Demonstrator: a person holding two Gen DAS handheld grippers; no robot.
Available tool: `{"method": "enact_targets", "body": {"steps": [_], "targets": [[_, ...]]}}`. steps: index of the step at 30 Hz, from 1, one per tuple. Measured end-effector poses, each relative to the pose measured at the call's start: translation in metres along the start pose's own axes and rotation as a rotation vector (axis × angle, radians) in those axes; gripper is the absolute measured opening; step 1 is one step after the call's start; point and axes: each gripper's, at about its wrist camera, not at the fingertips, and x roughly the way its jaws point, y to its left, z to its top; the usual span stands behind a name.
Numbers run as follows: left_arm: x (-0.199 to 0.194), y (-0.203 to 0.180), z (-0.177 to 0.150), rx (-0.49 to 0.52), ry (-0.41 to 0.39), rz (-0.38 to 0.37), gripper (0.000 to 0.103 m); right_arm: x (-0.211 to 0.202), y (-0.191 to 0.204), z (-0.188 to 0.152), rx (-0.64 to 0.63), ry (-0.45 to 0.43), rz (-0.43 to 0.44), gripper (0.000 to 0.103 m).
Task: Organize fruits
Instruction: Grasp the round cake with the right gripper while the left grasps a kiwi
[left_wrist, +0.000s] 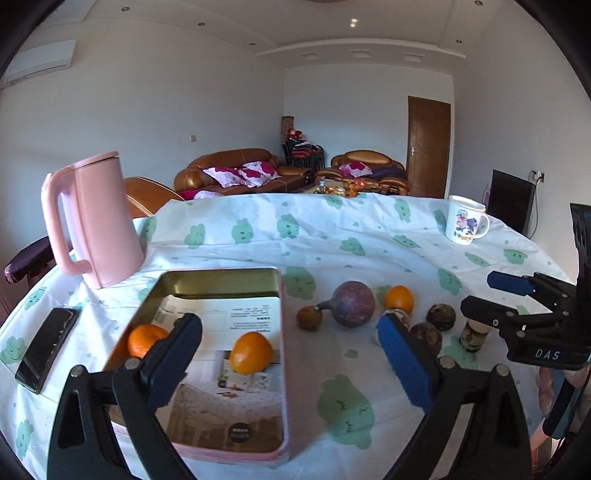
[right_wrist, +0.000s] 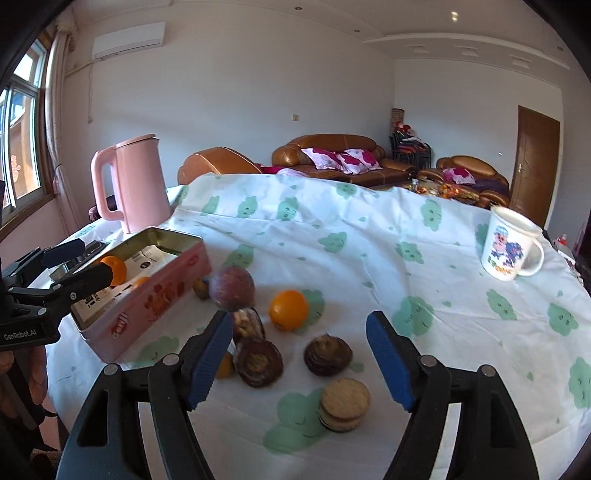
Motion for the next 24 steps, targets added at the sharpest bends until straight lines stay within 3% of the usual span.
{"method": "enact_targets", "body": {"steps": [7, 12, 16, 22, 24], "targets": [[0.029, -0.048, -0.011, 0.036, 0.116, -0.122, 0.094, 0.007, -0.029, -0.022, 0.082, 0.064, 0.016, 0.076], [0.047, -0.061, -0.019, 0.037, 0.211, -0.176, 0.068, 0.013, -0.024, -0.024, 0.057, 0.093, 0.032, 0.075], [0.051, -0.066, -0.020, 0.050, 0.238, -0.199, 0.065, 0.019, -0.023, -0.026, 0.047, 0.129, 0.043, 0.055], [0.067, -0.075, -0.021, 0.076, 0.320, -0.259, 0.056, 0.030, -0.020, -0.028, 0.031, 0.201, 0.061, 0.051], [0.070, -0.075, -0.021, 0.072, 0.330, -0.271, 0.038, 0.029, -0.020, -0.028, 0.030, 0.197, 0.054, 0.044]]}}
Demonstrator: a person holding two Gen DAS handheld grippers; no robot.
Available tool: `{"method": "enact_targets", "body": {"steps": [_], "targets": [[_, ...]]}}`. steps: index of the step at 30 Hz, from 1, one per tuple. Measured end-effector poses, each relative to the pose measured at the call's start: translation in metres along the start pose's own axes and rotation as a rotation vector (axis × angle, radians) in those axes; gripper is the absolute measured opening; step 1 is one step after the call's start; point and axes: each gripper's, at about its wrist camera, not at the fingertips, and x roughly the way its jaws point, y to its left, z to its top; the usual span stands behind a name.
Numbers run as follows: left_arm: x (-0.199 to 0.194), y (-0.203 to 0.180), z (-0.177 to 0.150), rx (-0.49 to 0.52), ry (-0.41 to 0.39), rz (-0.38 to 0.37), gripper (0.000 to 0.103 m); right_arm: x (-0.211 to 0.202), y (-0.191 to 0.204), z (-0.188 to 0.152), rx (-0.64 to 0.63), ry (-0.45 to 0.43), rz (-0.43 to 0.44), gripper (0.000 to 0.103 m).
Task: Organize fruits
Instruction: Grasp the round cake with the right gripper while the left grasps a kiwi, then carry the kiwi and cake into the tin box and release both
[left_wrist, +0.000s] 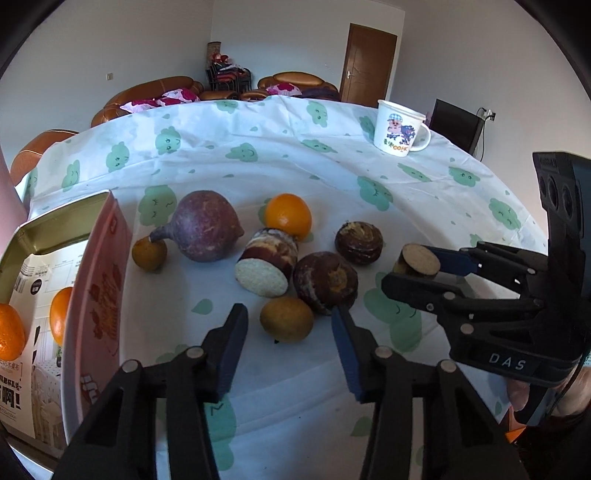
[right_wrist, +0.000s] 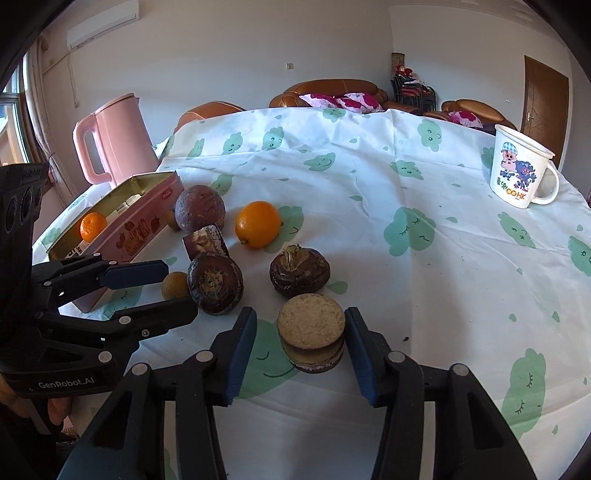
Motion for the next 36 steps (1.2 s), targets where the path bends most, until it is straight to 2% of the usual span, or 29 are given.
{"method": "enact_targets", "body": {"steps": [1, 2, 7, 22, 36], "targets": [[0.001, -0.001, 0.000, 0.003, 0.002, 0.005, 0.032, -0.001, 0.000, -0.001, 0.002, -0.006, 0.001, 0.041], [0.001, -0.002, -0.001, 0.010, -0.001, 0.010, 0.031, -0.002, -0.001, -0.001, 0.005, -0.011, 0.003, 0.037], [-0.006, -0.008, -0.004, 0.044, -0.041, 0.033, 0.031, -0.010, -0.001, -0.002, 0.006, -0.061, 0.014, 0.037], [-0.031, -0.009, -0.009, 0.051, -0.209, 0.104, 0.031, -0.032, 0.005, -0.007, -0.038, -0.213, 0.019, 0.037], [-0.043, -0.012, -0.015, 0.063, -0.290, 0.160, 0.031, -0.044, 0.008, -0.011, -0.054, -0.290, 0.002, 0.037]]}}
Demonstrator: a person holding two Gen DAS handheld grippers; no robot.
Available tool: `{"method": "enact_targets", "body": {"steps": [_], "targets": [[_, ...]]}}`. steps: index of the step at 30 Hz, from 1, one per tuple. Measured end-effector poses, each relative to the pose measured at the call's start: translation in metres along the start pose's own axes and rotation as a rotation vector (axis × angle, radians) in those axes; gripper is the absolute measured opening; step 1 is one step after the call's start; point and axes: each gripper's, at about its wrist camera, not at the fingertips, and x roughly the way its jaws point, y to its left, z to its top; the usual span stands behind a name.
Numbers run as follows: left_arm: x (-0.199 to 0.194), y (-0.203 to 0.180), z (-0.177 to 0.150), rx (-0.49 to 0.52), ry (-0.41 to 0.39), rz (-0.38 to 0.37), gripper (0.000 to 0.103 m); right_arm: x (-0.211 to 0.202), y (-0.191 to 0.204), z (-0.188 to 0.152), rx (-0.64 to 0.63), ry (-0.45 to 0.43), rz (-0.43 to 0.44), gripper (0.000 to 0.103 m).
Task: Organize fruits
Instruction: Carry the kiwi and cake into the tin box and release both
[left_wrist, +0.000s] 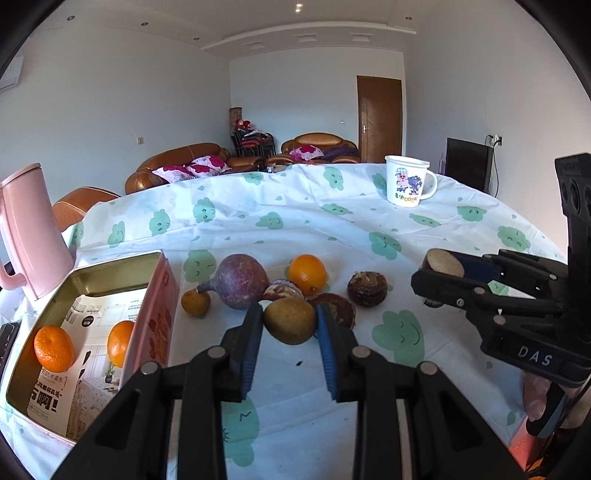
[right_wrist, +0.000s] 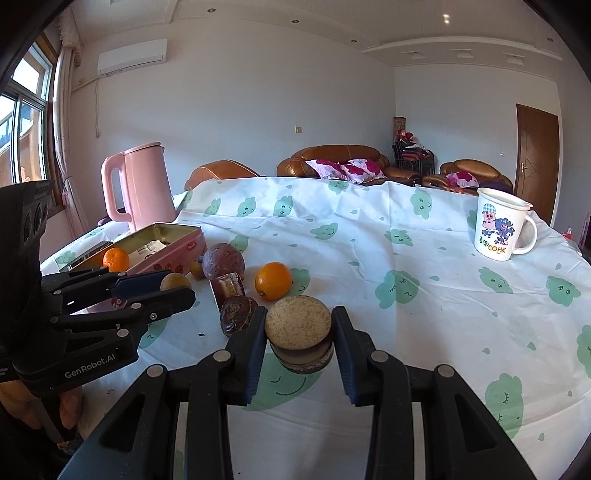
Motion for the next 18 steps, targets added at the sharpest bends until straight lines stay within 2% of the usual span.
{"method": "enact_targets", "body": {"steps": [18], "targets": [[-0.016, -0.002, -0.002, 0.005, -0.089, 0.015, 0.031, -0.015, 0.003, -0.003, -0.027, -0.088, -0.007, 0.037]]}}
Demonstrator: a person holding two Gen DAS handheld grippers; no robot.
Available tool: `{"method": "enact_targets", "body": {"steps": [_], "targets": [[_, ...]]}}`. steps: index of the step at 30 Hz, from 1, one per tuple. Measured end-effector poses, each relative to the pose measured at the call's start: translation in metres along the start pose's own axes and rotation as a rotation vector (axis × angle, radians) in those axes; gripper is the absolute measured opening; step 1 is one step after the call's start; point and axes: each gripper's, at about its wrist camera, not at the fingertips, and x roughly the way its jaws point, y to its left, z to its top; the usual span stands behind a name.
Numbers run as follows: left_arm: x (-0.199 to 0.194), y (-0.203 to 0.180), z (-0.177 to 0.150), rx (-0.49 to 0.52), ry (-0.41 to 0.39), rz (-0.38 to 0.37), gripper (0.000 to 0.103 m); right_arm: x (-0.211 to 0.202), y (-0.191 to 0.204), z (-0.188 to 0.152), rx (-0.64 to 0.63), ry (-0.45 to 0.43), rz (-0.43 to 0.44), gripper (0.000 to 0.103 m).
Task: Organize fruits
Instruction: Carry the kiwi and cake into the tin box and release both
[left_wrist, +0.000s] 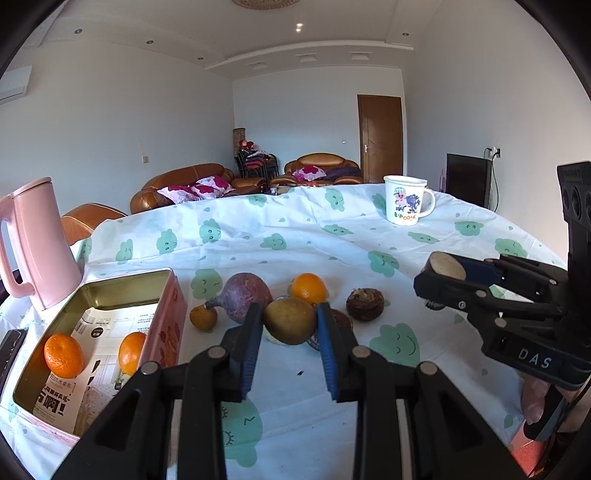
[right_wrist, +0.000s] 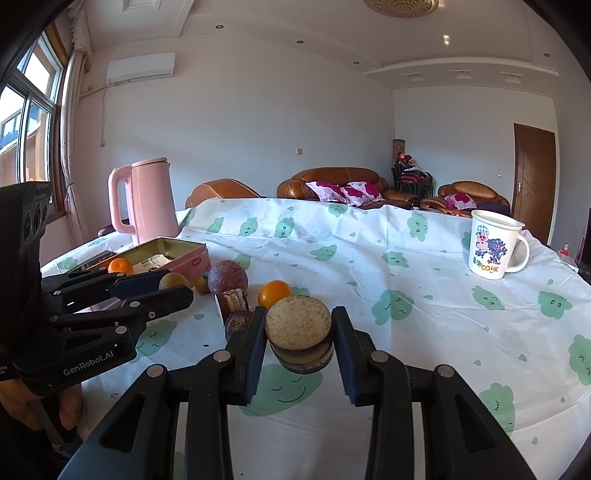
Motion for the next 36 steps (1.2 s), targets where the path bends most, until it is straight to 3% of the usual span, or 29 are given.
{"method": "enact_targets", "body": {"steps": [26, 36], "targets": [[-0.017, 0.002, -0.001, -0.010, -0.109, 0.018, 0.031, -0.018, 0.005, -0.003, -0.027, -0.108, -0.004, 0.037], [-0.025, 0.019, 0.003, -0.064, -0.092, 0.020, 0.031, -0.012, 0.013, 0.008, -0.032, -0.049, 0.018, 0.037]]}}
